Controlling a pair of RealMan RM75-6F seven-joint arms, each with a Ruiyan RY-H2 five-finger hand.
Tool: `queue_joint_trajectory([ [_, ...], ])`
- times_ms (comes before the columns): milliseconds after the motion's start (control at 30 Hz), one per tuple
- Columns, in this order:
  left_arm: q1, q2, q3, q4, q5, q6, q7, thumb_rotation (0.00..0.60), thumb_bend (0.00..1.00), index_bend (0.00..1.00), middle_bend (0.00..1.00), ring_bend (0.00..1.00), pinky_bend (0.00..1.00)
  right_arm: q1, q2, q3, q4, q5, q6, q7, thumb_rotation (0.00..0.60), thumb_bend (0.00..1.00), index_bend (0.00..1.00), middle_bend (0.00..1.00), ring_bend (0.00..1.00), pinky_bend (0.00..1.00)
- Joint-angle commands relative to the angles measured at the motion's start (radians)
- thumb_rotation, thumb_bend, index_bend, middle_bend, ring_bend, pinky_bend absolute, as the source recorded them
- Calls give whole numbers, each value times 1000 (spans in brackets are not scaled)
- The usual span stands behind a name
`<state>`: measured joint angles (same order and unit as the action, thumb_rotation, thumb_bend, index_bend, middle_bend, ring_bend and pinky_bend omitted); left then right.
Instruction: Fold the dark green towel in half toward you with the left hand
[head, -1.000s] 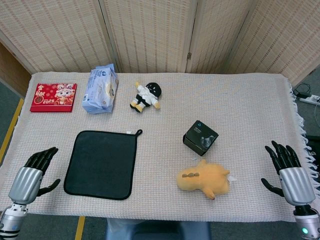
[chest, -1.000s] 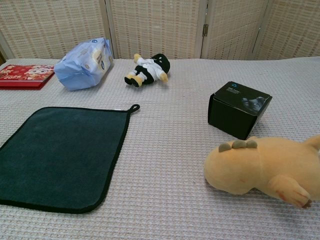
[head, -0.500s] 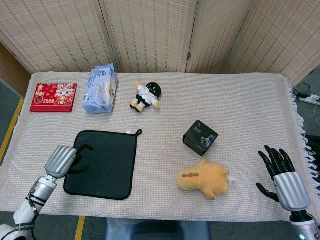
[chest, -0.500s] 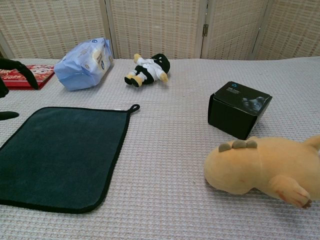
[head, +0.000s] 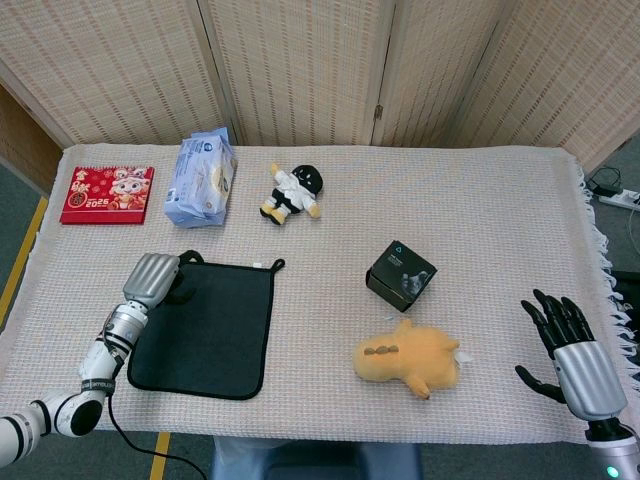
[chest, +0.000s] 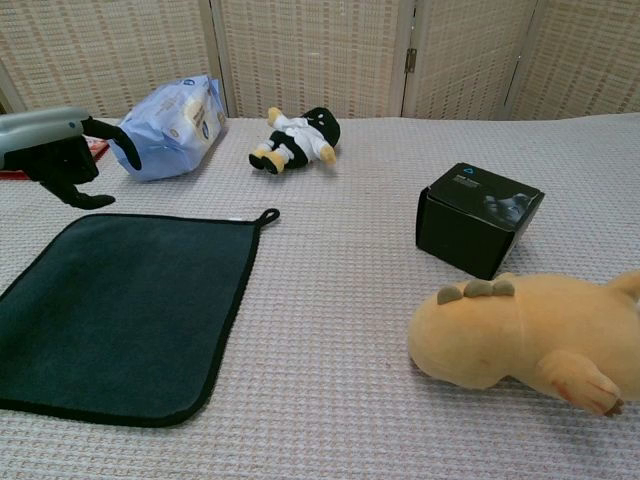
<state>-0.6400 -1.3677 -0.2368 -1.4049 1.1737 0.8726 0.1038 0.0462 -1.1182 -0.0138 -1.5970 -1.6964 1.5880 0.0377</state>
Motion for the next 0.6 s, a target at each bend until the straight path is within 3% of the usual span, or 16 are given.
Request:
queue_joint_trajectory([
  [33,-45,-38,-29,64,-84,-57,12,600,395,396,1000,1000,1000,3,2,4,2,11,-9,7,600,269,0,0,0,0],
  [233,-92,-118,-36,208,-132,-67,34,600,397,388,1000,1000,1000,11,-2,5,4,21,-30,12,600,269,0,0,0,0],
  [333,-109,-150,-40,264,-163,-122,-6,600,398,387,1000,1000,1000,11,-2,7,4,24,-29,14,600,269,0,0,0,0],
  [600,-142,-213,-27,355,-157,-164,-40,600,398,390,1000,1000,1000,5,1,10,8,34,-23,24,600,269,0,0,0,0],
])
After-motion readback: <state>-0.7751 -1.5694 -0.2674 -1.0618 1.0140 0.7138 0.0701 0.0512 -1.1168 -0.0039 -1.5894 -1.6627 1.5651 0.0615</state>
